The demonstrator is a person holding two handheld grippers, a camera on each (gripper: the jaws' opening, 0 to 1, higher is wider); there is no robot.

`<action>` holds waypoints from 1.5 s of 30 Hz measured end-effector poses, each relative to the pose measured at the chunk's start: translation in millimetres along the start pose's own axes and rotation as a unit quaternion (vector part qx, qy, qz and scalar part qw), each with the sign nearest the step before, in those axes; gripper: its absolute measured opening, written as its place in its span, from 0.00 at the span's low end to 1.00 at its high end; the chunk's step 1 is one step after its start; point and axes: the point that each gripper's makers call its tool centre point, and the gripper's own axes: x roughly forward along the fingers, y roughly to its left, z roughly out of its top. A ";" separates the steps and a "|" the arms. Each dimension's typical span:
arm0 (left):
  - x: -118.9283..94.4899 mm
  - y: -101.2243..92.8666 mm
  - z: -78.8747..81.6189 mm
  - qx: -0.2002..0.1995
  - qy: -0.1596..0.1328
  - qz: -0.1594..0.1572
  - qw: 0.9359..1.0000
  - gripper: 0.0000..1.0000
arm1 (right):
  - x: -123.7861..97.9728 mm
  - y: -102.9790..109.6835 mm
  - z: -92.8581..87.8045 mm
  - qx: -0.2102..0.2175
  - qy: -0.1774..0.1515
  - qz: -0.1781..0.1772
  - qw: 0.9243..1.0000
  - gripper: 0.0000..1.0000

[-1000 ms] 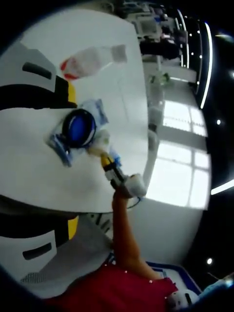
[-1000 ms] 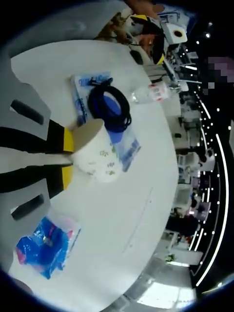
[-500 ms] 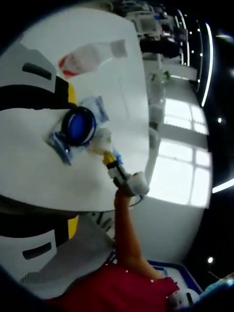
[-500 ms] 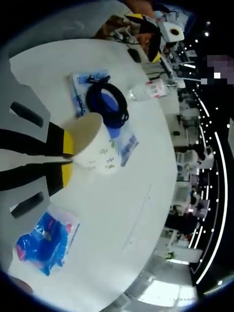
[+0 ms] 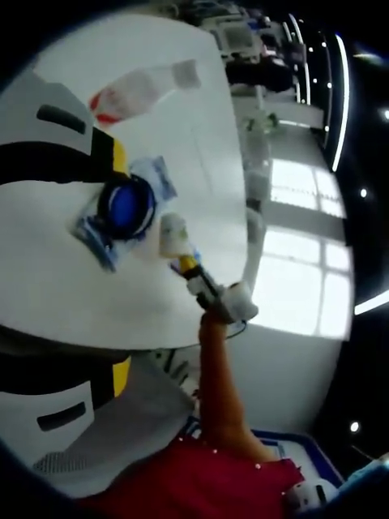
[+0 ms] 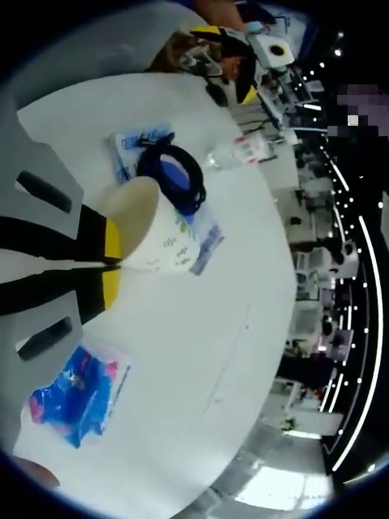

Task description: Arrange the tabletop items into an orderly group along one side of the table until the central work area is clear of visible clutter.

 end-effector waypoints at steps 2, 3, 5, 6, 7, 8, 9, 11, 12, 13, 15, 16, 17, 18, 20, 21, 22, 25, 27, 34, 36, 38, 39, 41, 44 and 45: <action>0.7 -2.6 1.1 0.007 0.001 -0.002 1.000 0.83 | -4.2 3.1 4.5 -0.005 0.004 0.008 1.000 0.01; 1.0 -3.7 1.6 0.011 0.001 -0.003 1.000 0.83 | -6.1 3.7 7.1 -0.008 0.004 0.009 1.000 0.01; 2.1 -6.6 2.7 0.018 0.003 -0.005 1.000 0.83 | -12.0 6.1 14.6 -0.009 0.000 0.014 1.000 0.01; 2.4 -7.2 3.1 0.021 0.003 -0.006 1.000 0.83 | -14.1 6.9 17.3 -0.007 -0.001 0.016 1.000 0.01; 2.6 -8.7 4.3 0.025 0.003 -0.008 1.000 0.83 | -17.5 8.1 21.8 -0.003 -0.004 0.020 1.000 0.01; 2.7 -9.6 5.5 0.028 0.003 -0.008 1.000 0.83 | -21.1 10.9 26.1 0.004 -0.006 0.025 1.000 0.01; 2.7 -11.1 7.4 0.032 0.002 -0.009 0.999 0.83 | -23.7 13.6 29.0 0.010 -0.007 0.031 0.999 0.01; 2.3 -13.2 10.8 0.040 -0.001 -0.009 0.999 0.83 | -28.3 19.0 32.9 0.019 -0.006 0.043 0.999 0.01; 1.8 -14.4 13.2 0.048 -0.001 -0.008 0.999 0.83 | -32.5 22.9 36.1 0.020 -0.005 0.050 0.999 0.01; 1.3 -17.1 15.6 0.057 -0.001 -0.009 0.998 0.84 | -34.7 24.7 37.0 0.020 0.000 0.055 0.998 0.01; 1.0 -21.1 17.9 0.070 0.002 -0.010 0.997 0.83 | -41.4 29.8 41.6 0.021 0.005 0.064 0.998 0.01; 0.9 -22.8 18.8 0.078 0.004 -0.010 0.997 0.83 | -44.1 32.0 43.0 0.025 0.009 0.069 0.997 0.01; 1.0 -25.5 19.9 0.088 0.006 -0.011 0.996 0.83 | -48.2 34.9 44.8 0.029 0.014 0.074 0.997 0.01; 1.3 -27.4 20.3 0.092 0.008 -0.012 0.996 0.83 | -50.6 36.4 46.9 0.029 0.015 0.075 0.997 0.01; 2.2 -30.9 22.2 0.109 0.011 -0.012 0.994 0.83 | -56.2 43.4 49.4 0.028 0.024 0.085 0.996 0.01; 2.6 -32.3 22.9 0.116 0.014 -0.011 0.993 0.83 | -58.0 45.4 50.6 0.028 0.027 0.085 0.996 0.01; 3.0 -33.6 24.0 0.123 0.015 -0.012 0.992 0.83 | -60.9 49.5 51.4 0.015 0.033 0.088 0.995 0.01; 4.0 -40.6 32.8 0.149 0.011 -0.008 0.989 0.82 | -66.2 60.8 54.4 0.009 0.046 0.101 0.994 0.01; 4.7 -42.5 36.5 0.164 0.011 -0.007 0.986 0.81 | -69.9 68.9 54.9 -0.003 0.061 0.111 0.992 0.01; 8.4 -53.8 43.2 0.227 0.029 -0.005 0.973 0.80 | -81.8 98.3 55.9 -0.041 0.109 0.152 0.982 0.01; 9.8 -55.9 41.8 0.246 0.041 -0.004 0.968 0.80 | -83.3 105.7 54.6 -0.052 0.121 0.156 0.979 0.01; 12.4 -59.5 40.3 0.267 0.051 -0.006 0.962 0.80 | -84.3 114.3 54.8 -0.057 0.126 0.166 0.976 0.01; 14.4 -62.3 39.2 0.275 0.056 -0.008 0.960 0.79 | -84.6 117.1 54.7 -0.059 0.129 0.169 0.975 0.01; 17.0 -66.5 37.5 0.287 0.062 -0.011 0.956 0.79 | -85.8 125.2 53.7 -0.066 0.137 0.177 0.972 0.01; 19.5 -69.7 35.4 0.301 0.071 -0.014 0.951 0.78 | -87.9 135.7 52.6 -0.070 0.144 0.188 0.969 0.01; 20.2 -70.6 34.9 0.304 0.073 -0.015 0.950 0.78 | -88.2 137.8 52.8 -0.072 0.145 0.191 0.968 0.01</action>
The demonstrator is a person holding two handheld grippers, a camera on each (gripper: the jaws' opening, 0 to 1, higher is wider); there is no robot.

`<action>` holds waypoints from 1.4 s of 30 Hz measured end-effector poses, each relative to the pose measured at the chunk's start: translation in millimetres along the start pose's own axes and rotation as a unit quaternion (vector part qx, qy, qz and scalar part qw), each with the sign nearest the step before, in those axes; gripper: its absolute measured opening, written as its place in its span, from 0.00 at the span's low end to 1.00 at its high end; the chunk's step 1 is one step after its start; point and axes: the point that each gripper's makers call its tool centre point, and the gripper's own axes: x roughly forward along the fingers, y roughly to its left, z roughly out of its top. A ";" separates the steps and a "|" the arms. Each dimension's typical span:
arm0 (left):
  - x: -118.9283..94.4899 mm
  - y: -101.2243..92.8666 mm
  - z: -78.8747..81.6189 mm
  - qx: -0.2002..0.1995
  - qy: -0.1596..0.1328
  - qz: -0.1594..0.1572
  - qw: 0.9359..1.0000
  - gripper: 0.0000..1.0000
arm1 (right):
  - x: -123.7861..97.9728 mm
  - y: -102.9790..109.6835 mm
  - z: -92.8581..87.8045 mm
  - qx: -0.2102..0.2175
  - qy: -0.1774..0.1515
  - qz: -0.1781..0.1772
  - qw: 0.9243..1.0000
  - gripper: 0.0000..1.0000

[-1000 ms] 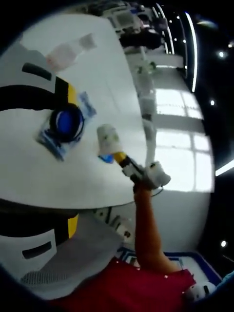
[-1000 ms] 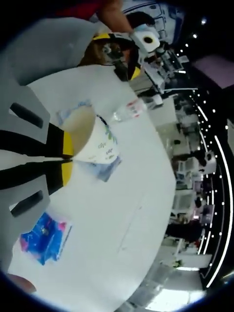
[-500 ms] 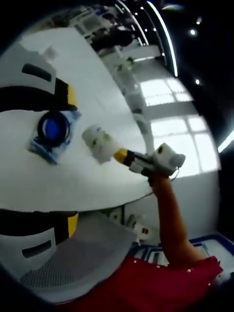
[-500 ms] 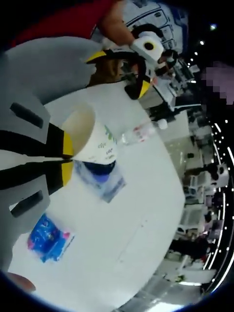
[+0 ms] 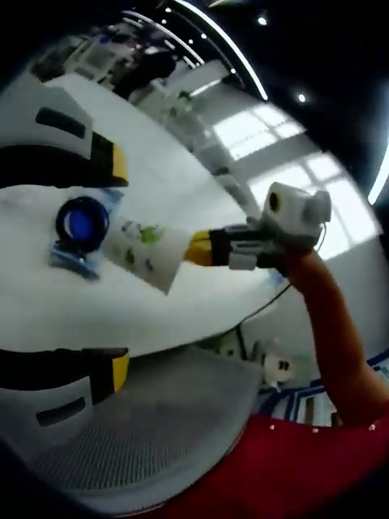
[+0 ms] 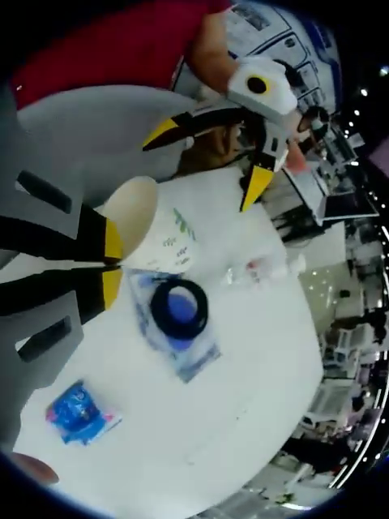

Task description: Arrange the tabletop items into an orderly group along one side of the table until the central work area is clear of visible clutter.

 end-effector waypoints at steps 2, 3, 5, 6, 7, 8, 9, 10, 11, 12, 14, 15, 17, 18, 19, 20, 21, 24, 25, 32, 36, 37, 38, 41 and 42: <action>1.0 -3.4 1.5 0.010 0.005 -0.005 1.000 0.76 | 0.4 7.7 0.3 -0.004 0.005 0.007 1.000 0.01; 2.0 -4.6 2.9 0.015 0.006 -0.007 1.000 0.76 | 0.8 10.4 0.5 -0.005 0.007 0.010 1.000 0.01; 3.0 -7.7 6.6 0.023 0.005 -0.010 1.000 0.74 | 2.3 15.9 0.7 -0.006 0.011 0.018 1.000 0.01; 3.9 -8.8 8.1 0.027 0.006 -0.011 1.000 0.74 | 2.9 18.3 0.5 -0.007 0.013 0.020 1.000 0.01; 5.4 -10.9 10.2 0.033 0.005 -0.015 0.999 0.73 | 3.9 21.6 0.3 -0.008 0.016 0.023 1.000 0.01; 6.7 -12.2 11.5 0.036 0.006 -0.017 0.999 0.73 | 4.8 23.8 0.4 -0.010 0.016 0.024 1.000 0.01; 7.9 -14.1 12.7 0.040 0.007 -0.019 0.999 0.72 | 5.5 27.2 0.4 -0.011 0.018 0.028 0.999 0.01; 9.7 -16.9 14.1 0.049 0.008 -0.023 0.998 0.71 | 6.0 30.0 0.6 -0.011 0.018 0.031 0.999 0.01; 10.8 -18.7 14.4 0.054 0.010 -0.026 0.998 0.70 | 6.4 33.5 1.2 -0.012 0.018 0.035 0.999 0.01; 12.6 -21.5 14.2 0.061 0.014 -0.030 0.998 0.70 | 6.5 35.9 1.6 -0.012 0.018 0.037 0.999 0.01; 14.9 -25.0 14.0 0.068 0.018 -0.036 0.997 0.68 | 7.3 40.7 2.2 -0.014 0.019 0.040 0.999 0.01; 16.0 -26.4 14.5 0.070 0.019 -0.038 0.997 0.68 | 7.7 42.7 2.3 -0.017 0.020 0.041 0.999 0.01; 17.8 -30.5 17.4 0.074 0.018 -0.043 0.996 0.67 | 8.5 46.8 2.3 -0.020 0.022 0.044 0.999 0.01; 18.6 -31.9 19.0 0.076 0.016 -0.045 0.996 0.66 | 9.1 49.2 2.2 -0.021 0.023 0.046 0.998 0.01; 19.9 -33.6 20.6 0.078 0.015 -0.048 0.996 0.65 | 9.4 50.5 2.2 -0.023 0.023 0.046 0.998 0.01; 20.8 -34.7 21.6 0.079 0.014 -0.050 0.996 0.64 | 9.7 51.4 2.2 -0.024 0.024 0.047 0.998 0.01; 22.2 -36.1 23.2 0.081 0.013 -0.052 0.995 0.64 | 10.0 53.6 2.0 -0.025 0.025 0.049 0.998 0.01; 23.8 -38.1 25.7 0.085 0.010 -0.057 0.995 0.61 | 10.0 57.6 2.0 -0.028 0.026 0.052 0.998 0.01; 24.6 -38.8 26.0 0.085 0.011 -0.059 0.995 0.60 | 9.9 58.8 2.2 -0.030 0.025 0.054 0.998 0.01; 28.0 -41.2 24.7 0.077 0.020 -0.066 0.995 0.49 | 9.2 61.5 1.9 -0.035 0.026 0.057 0.997 0.01; 30.3 -41.2 22.9 0.069 0.025 -0.066 0.995 0.49 | 9.0 60.3 1.9 -0.039 0.026 0.056 0.997 0.01; 30.9 -41.3 22.8 0.068 0.026 -0.067 0.995 0.49 | 9.0 60.1 1.5 -0.039 0.027 0.056 0.997 0.01; 31.1 -41.4 22.8 0.067 0.026 -0.067 0.995 0.49 | 8.9 60.2 0.9 -0.039 0.028 0.057 0.997 0.01; 32.6 -40.8 22.5 0.062 0.028 -0.068 0.995 0.49 | 8.9 59.0 0.4 -0.041 0.029 0.057 0.997 0.02; 32.8 -40.5 22.2 0.061 0.028 -0.068 0.995 0.48 | 8.8 58.8 0.4 -0.041 0.029 0.058 0.997 0.02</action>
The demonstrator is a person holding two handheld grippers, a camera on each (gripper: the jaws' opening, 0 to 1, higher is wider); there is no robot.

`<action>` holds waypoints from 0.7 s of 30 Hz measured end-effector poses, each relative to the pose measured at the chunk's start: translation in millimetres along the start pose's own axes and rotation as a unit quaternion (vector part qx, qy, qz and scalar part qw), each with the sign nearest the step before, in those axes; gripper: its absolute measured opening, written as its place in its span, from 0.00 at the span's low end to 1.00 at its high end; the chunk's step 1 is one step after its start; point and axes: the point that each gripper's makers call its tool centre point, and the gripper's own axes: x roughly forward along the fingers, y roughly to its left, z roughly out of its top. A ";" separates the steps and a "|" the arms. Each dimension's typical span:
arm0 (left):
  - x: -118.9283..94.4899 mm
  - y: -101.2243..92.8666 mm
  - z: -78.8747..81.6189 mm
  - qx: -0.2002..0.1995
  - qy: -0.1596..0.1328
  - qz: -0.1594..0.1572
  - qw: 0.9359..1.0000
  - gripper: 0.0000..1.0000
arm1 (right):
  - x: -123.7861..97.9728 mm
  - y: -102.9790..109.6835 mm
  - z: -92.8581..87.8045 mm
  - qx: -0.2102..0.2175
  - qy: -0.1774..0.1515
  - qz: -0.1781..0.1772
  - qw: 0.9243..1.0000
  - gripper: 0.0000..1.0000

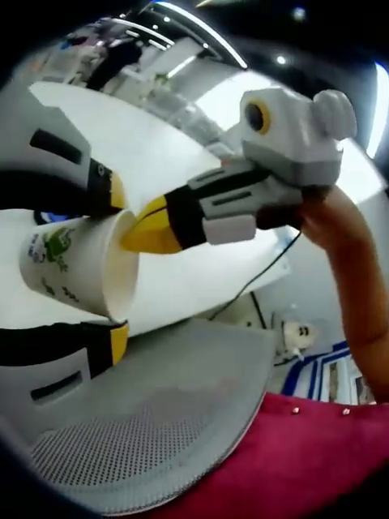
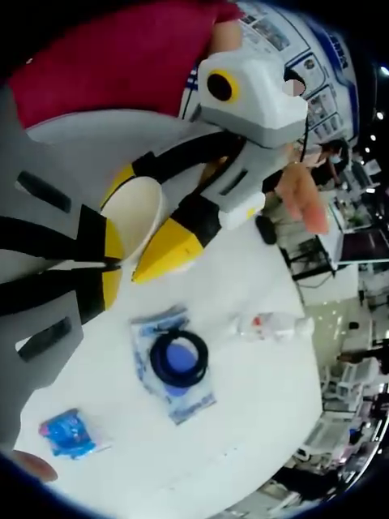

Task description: Arrange the tabletop items into an orderly group along one side of the table until the central work area is clear of visible clutter.

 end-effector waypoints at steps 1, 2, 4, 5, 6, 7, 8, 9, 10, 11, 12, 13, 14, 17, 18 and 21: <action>0.4 0.4 -0.2 -0.001 0.001 0.000 1.000 0.48 | -0.1 -0.5 0.1 0.000 0.000 0.000 1.000 0.02; 0.5 0.8 -0.3 -0.002 0.001 0.000 1.000 0.48 | -0.2 -0.7 -0.1 -0.001 0.000 0.000 1.000 0.02; 0.8 1.3 0.0 -0.003 -0.001 0.000 1.000 0.47 | -0.1 -1.5 -0.4 0.000 0.000 0.001 1.000 0.02; 1.0 1.7 0.1 -0.005 -0.002 0.000 1.000 0.47 | 0.0 -2.4 -0.4 0.000 -0.001 0.002 1.000 0.02; 1.2 2.4 -0.3 -0.006 -0.003 0.000 1.000 0.46 | 0.0 -2.8 -0.3 0.000 -0.001 0.002 1.000 0.02; 1.2 2.9 -0.3 -0.008 -0.005 0.000 1.000 0.46 | 0.0 -3.0 -0.3 -0.001 -0.001 0.003 1.000 0.02; 1.0 3.7 -0.2 -0.012 -0.008 0.000 1.000 0.46 | -0.1 -3.7 -0.1 -0.001 -0.002 0.003 1.000 0.02; 0.7 4.5 -0.2 -0.014 -0.010 0.001 1.000 0.46 | -0.4 -4.1 0.3 -0.001 -0.003 0.004 1.000 0.02; 0.1 5.7 -0.5 -0.017 -0.013 0.003 1.000 0.46 | -1.1 -5.1 1.1 0.000 -0.006 0.005 1.000 0.02; -0.1 6.4 -0.9 -0.018 -0.013 0.004 1.000 0.46 | -1.6 -5.6 1.4 0.000 -0.007 0.005 1.000 0.02; -0.7 7.6 -1.6 -0.021 -0.015 0.005 1.000 0.46 | -3.0 -6.8 1.5 0.001 -0.008 0.004 1.000 0.03; -1.4 8.3 -1.8 -0.024 -0.016 0.006 1.000 0.46 | -3.3 -7.1 1.5 0.001 -0.009 0.004 1.000 0.04; -1.9 9.0 -1.6 -0.028 -0.019 0.007 0.999 0.46 | -3.7 -8.4 2.0 0.000 -0.011 0.003 1.000 0.05; -4.4 11.3 -1.4 -0.040 -0.030 0.009 0.999 0.46 | -6.1 -9.0 3.2 -0.002 -0.020 0.007 1.000 0.06; -5.1 11.8 -2.3 -0.043 -0.030 0.009 0.999 0.46 | -6.6 -9.4 3.2 -0.007 -0.021 0.007 1.000 0.06; -8.2 13.6 -4.5 -0.052 -0.035 0.011 0.998 0.45 | -8.4 -9.8 3.0 -0.019 -0.027 0.007 0.999 0.09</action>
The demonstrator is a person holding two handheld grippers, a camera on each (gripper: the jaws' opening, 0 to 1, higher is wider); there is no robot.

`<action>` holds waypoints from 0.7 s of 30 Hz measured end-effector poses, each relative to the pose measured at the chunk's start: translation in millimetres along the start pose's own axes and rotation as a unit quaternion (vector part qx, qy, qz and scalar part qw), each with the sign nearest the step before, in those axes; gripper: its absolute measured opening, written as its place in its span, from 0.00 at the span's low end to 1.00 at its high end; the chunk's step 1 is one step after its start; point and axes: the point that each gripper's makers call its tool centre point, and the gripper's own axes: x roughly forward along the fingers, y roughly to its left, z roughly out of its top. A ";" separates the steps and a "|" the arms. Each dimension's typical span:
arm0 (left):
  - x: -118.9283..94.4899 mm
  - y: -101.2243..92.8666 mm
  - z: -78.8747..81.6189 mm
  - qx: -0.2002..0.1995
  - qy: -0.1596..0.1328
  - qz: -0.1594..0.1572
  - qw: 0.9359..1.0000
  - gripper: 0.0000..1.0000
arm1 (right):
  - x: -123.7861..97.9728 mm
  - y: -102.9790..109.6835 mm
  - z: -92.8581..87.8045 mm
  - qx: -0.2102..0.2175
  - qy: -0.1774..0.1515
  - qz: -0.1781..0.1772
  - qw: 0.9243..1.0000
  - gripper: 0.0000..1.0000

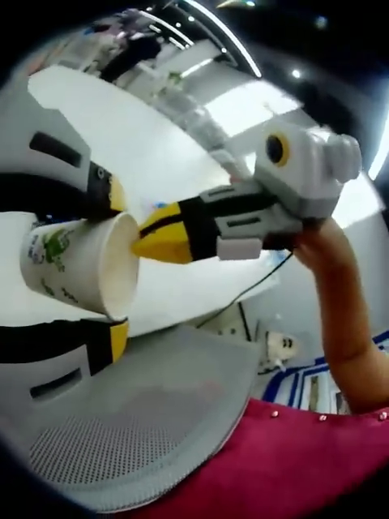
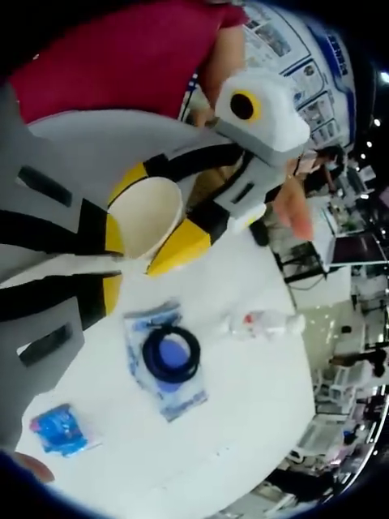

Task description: Arrange the tabletop items into an orderly group along one side of the table until the central work area is clear of visible clutter.

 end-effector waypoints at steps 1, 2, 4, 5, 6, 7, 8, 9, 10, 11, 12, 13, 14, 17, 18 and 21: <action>-2.0 0.3 -0.5 -0.005 -0.003 0.000 1.000 0.45 | -0.6 0.2 -1.5 -0.009 0.002 0.002 1.000 0.09; -4.0 1.0 -0.1 -0.009 -0.008 0.000 1.000 0.45 | -1.3 1.4 -1.1 -0.011 -0.003 0.006 1.000 0.10; -7.3 2.5 -0.7 -0.016 -0.011 0.002 1.000 0.45 | -2.2 -0.8 -1.0 -0.019 -0.008 0.000 1.000 0.13; -9.9 4.0 -1.4 -0.021 -0.014 0.004 1.000 0.45 | -3.2 -1.6 -2.7 -0.024 -0.007 -0.002 1.000 0.13; -11.8 4.8 -1.6 -0.025 -0.016 0.005 1.000 0.45 | -4.0 -2.4 -3.1 -0.028 -0.009 -0.003 1.000 0.13; -14.5 6.2 -2.0 -0.032 -0.021 0.006 0.999 0.45 | -5.2 -4.1 -2.3 -0.028 -0.016 -0.005 0.999 0.14; -16.4 8.1 -2.6 -0.037 -0.023 0.009 0.999 0.45 | -6.0 -4.7 -1.4 -0.026 -0.023 -0.005 0.999 0.15; -19.0 10.4 -2.7 -0.044 -0.028 0.012 0.999 0.45 | -6.8 -4.4 -1.2 -0.028 -0.027 -0.004 0.999 0.16; -20.8 11.9 -2.2 -0.051 -0.033 0.014 0.998 0.45 | -7.5 -4.8 0.4 -0.035 -0.036 -0.006 0.999 0.17; -22.4 13.5 -1.2 -0.057 -0.039 0.017 0.997 0.45 | -7.8 -5.2 0.7 -0.037 -0.039 -0.007 0.999 0.17; -24.3 14.9 0.4 -0.064 -0.046 0.018 0.997 0.45 | -8.0 -5.1 1.6 -0.040 -0.045 -0.008 0.998 0.18; -26.8 17.5 3.1 -0.075 -0.057 0.021 0.995 0.45 | -7.9 -4.9 3.0 -0.043 -0.051 -0.009 0.998 0.19; -28.5 19.4 4.2 -0.080 -0.062 0.024 0.995 0.45 | -7.7 -3.9 5.4 -0.047 -0.062 -0.007 0.997 0.21; -34.8 25.4 10.1 -0.103 -0.087 0.030 0.990 0.45 | -8.0 -0.7 10.6 -0.054 -0.086 -0.005 0.995 0.24; -36.5 26.7 11.7 -0.108 -0.094 0.031 0.989 0.45 | -8.4 0.0 12.8 -0.057 -0.096 -0.006 0.994 0.26; -42.1 32.6 14.8 -0.132 -0.116 0.037 0.984 0.45 | -10.5 3.0 17.8 -0.066 -0.122 -0.004 0.990 0.28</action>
